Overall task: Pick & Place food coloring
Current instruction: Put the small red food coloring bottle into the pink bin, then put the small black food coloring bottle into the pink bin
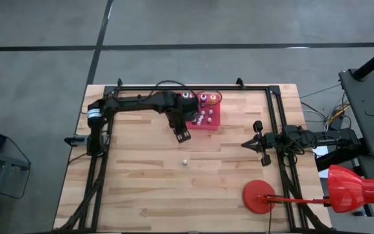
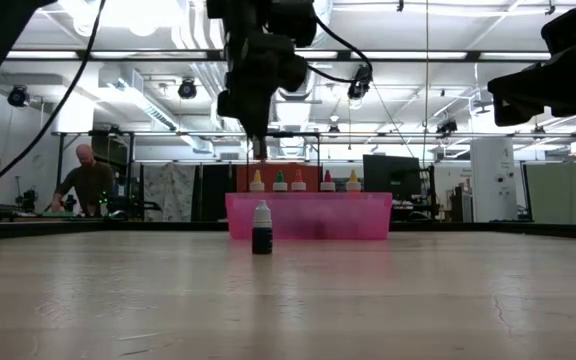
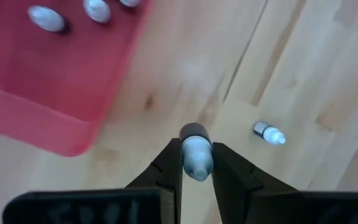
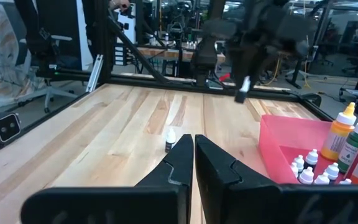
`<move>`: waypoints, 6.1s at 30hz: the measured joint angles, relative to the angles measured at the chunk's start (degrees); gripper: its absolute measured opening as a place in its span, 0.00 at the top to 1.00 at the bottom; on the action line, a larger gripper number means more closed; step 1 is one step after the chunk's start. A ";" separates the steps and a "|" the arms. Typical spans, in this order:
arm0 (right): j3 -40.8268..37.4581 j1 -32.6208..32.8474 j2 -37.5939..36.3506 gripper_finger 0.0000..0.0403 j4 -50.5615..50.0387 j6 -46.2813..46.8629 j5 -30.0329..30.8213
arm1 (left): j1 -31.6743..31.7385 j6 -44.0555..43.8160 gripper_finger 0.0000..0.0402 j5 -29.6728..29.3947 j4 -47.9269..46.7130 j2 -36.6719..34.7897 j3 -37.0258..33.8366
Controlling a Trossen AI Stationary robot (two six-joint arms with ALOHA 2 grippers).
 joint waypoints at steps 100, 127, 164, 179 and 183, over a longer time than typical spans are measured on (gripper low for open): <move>0.00 -0.02 0.00 0.98 -0.02 0.01 -0.02 | 12.62 -21.12 0.90 -12.67 9.36 16.81 3.53; 0.00 -0.04 0.00 0.98 0.00 0.01 -0.02 | 12.62 -20.83 0.81 -12.46 9.85 16.79 3.53; -0.01 -0.02 -0.02 0.98 0.00 0.00 -0.01 | 12.66 -18.97 0.64 -8.30 0.27 16.33 10.59; -0.02 -0.02 -0.02 0.98 -0.02 0.01 -0.02 | 9.90 -15.21 0.64 -8.02 -8.99 14.03 15.84; 0.00 -0.07 -0.02 0.98 0.00 0.01 0.00 | 8.46 -13.83 0.64 -8.02 -9.79 11.98 15.89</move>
